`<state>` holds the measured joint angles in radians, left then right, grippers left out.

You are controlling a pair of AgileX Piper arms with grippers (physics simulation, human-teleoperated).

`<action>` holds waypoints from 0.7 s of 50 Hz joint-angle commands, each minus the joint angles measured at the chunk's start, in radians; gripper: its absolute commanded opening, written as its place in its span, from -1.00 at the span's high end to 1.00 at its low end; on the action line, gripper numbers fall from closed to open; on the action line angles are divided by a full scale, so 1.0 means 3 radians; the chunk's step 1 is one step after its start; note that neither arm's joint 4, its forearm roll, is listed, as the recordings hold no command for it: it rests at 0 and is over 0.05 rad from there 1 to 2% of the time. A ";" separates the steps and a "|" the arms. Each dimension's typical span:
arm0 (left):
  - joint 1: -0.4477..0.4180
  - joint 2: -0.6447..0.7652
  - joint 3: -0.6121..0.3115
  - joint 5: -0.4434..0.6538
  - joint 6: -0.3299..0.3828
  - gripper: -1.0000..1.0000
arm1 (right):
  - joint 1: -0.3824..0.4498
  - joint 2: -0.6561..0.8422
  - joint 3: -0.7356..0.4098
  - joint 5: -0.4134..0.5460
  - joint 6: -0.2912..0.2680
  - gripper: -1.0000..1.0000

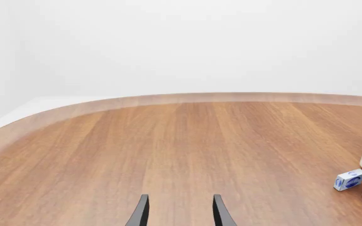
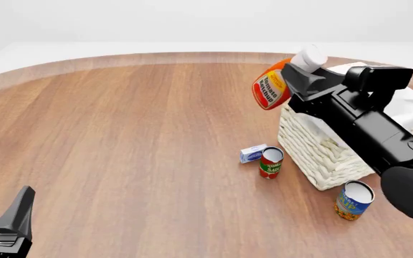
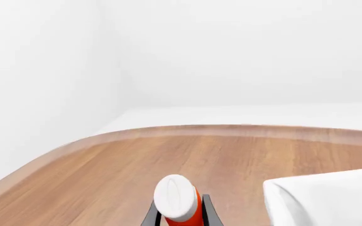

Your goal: Pick up the ketchup, and put it in the basket.

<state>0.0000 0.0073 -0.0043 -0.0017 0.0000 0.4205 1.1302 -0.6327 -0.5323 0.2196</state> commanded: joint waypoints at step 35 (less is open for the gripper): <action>0.0000 0.0000 0.0000 0.0000 0.0000 -1.00 | -0.1017 -0.0734 0.0363 0.0085 0.0017 1.00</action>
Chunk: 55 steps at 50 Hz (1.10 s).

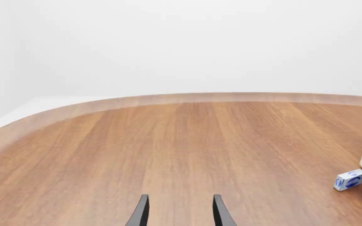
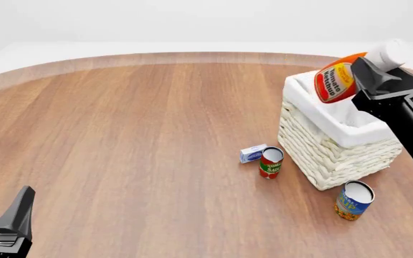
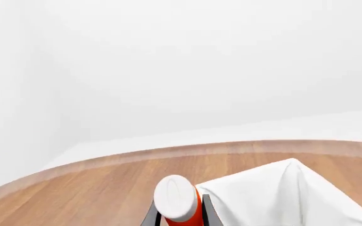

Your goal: Pick up the ketchup, and put it in the basket.

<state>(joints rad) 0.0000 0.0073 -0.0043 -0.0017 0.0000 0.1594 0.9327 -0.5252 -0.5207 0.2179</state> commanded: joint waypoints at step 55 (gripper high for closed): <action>0.0000 0.0000 0.0000 0.0000 0.0000 -1.00 | -0.0524 0.0635 -0.0235 0.0131 -0.0136 1.00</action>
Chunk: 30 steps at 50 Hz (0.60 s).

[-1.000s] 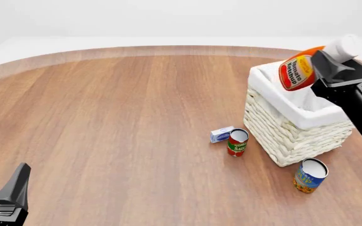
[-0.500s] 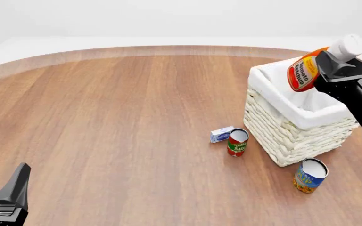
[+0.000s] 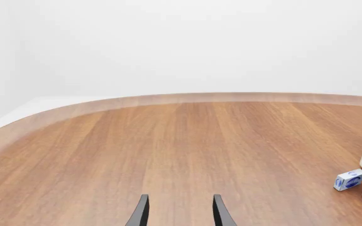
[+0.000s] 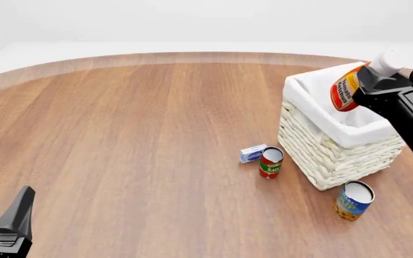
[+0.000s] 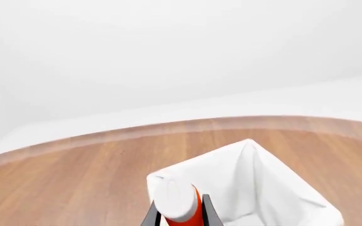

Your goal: Pick up the ketchup, and put it in the basket.

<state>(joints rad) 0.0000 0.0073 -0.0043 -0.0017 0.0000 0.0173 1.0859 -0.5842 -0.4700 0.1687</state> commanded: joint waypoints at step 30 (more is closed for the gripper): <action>0.0000 0.0000 0.0000 0.0000 0.0000 -1.00 | -0.0201 0.0463 -0.0244 0.0023 -0.0183 1.00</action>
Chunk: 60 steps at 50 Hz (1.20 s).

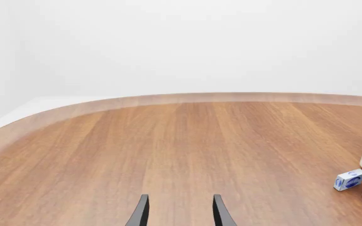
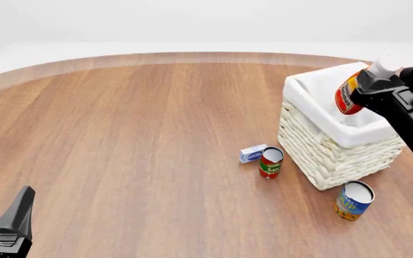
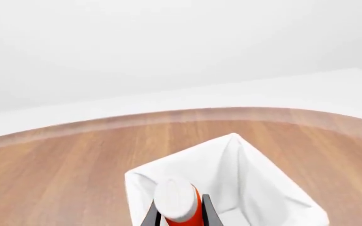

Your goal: Pick up the ketchup, and put it in the basket.

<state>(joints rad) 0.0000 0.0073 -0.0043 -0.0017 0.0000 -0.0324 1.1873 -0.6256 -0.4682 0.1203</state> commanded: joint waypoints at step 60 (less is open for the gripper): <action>0.0000 0.0000 0.0000 0.0000 0.0000 -1.00 | -0.0073 0.0934 -0.0512 0.0131 -0.0450 1.00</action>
<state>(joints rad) 0.0000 0.0073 -0.0043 -0.0017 0.0000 -0.0513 1.4346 -0.7624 -0.4280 -0.0152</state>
